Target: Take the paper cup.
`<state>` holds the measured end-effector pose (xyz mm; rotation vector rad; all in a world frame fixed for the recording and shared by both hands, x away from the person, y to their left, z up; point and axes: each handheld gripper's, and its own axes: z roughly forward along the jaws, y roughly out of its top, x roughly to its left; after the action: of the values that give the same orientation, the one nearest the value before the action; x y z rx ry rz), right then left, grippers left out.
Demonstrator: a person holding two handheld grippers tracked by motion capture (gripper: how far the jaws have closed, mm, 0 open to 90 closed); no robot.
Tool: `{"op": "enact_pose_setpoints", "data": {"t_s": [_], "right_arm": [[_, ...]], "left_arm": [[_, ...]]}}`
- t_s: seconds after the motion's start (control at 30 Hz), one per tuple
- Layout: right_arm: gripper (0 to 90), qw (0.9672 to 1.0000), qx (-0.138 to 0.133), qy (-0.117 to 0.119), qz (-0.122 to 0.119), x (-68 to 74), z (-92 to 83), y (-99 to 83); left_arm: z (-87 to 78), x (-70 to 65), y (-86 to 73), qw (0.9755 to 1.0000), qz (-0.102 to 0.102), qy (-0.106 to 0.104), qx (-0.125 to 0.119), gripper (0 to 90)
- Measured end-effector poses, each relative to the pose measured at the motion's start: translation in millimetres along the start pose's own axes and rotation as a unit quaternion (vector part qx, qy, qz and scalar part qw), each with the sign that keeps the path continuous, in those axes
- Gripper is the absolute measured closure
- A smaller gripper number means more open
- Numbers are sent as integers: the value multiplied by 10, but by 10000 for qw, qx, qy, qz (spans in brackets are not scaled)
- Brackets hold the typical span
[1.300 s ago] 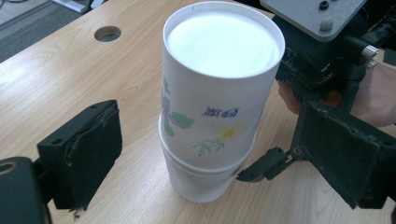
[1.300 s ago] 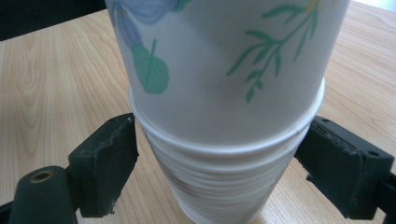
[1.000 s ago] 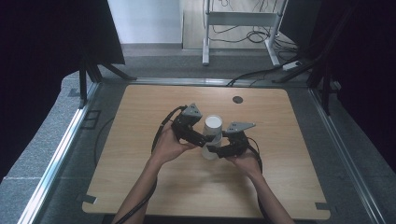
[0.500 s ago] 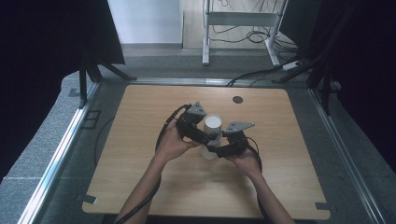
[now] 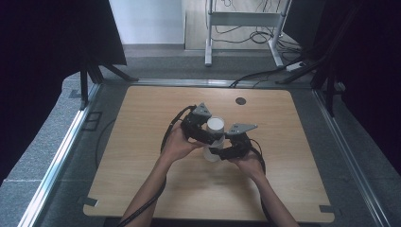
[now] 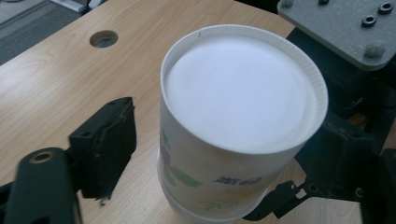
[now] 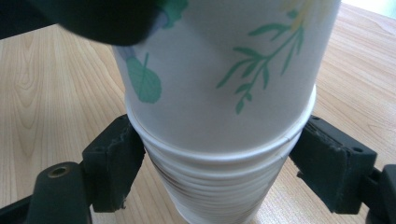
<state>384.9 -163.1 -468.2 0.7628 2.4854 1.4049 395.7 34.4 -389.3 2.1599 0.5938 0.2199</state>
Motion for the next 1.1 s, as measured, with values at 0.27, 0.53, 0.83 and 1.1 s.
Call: {"op": "enact_pose_setpoints", "data": {"t_s": [0.27,0.53,0.83,1.1], "right_arm": [[198,10000,17,2,4,-7,-1,2],[198,10000,20,2,-16,-7,-1,7],[197,10000,20,14,8,-9,-4,0],[197,10000,9,20,12,-10,-6,-3]], "left_arm": [[-18,-45,29,9999,168,34,11,313],[-82,-78,88,9995,275,103,-74,324],[-136,-90,145,9993,326,126,-97,326],[-216,-102,221,9990,396,169,-105,327]]}}
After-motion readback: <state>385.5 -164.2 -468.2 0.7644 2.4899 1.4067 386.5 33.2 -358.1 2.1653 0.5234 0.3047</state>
